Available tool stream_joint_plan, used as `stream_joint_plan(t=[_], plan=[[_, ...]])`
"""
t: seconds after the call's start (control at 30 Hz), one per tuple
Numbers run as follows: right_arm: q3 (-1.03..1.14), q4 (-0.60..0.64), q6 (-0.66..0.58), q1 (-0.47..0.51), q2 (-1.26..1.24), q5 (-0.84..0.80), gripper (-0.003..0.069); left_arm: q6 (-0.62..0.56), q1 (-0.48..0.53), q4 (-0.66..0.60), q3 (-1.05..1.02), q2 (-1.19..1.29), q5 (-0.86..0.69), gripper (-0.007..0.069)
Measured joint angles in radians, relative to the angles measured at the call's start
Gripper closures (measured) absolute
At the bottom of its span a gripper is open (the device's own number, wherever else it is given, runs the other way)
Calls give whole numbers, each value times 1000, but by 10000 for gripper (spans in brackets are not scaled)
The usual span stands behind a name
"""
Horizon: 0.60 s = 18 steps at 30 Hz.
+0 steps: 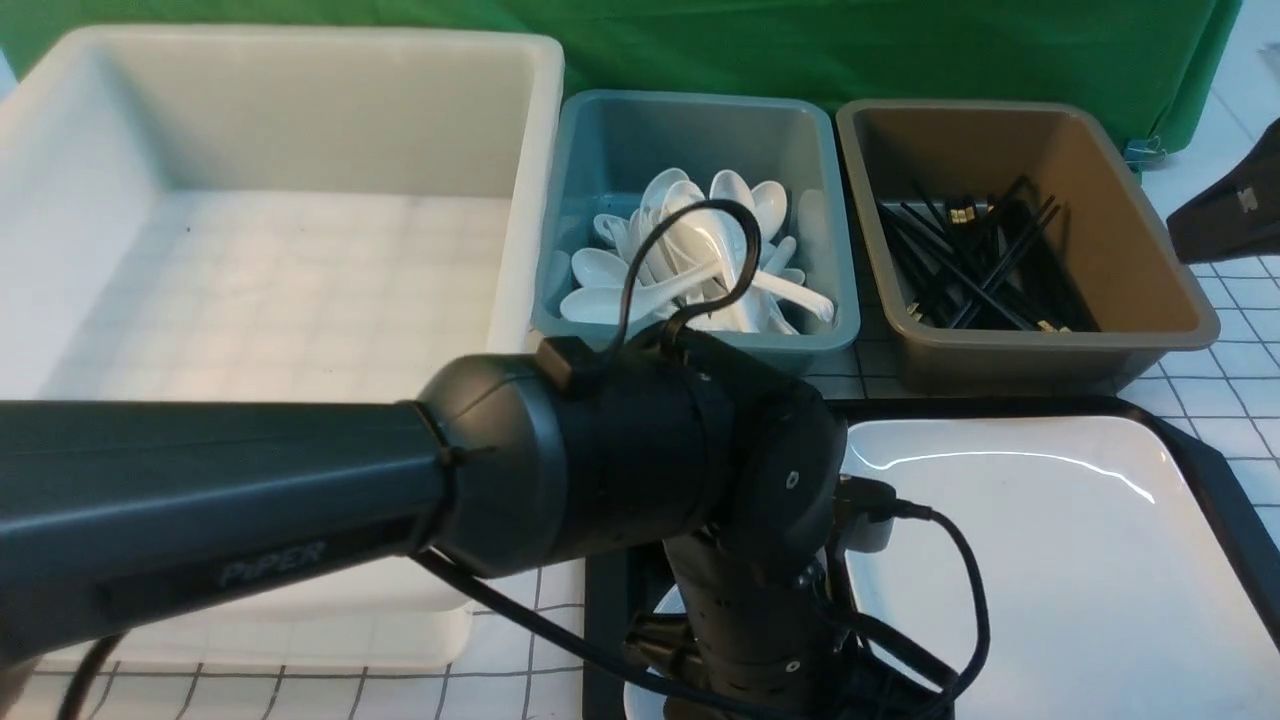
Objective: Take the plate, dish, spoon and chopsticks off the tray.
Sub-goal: Use the left arm to grab a soup spoon from the plate
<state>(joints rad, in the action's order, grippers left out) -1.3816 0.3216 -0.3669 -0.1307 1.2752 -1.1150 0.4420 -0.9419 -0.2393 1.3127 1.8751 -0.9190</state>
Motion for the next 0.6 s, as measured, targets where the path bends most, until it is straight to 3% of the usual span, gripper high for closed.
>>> stream_joint_plan(t=[0.13,0.3,0.6], plan=[[0,-1,0,0,-17,4,514,30,0,7,0,20,45,119],[0,-1,-1,0,-24,4,511,93,0,46,0,43,47,123],[0,-1,-1,0,-24,4,496,161,1,77,0,47,52,241]])
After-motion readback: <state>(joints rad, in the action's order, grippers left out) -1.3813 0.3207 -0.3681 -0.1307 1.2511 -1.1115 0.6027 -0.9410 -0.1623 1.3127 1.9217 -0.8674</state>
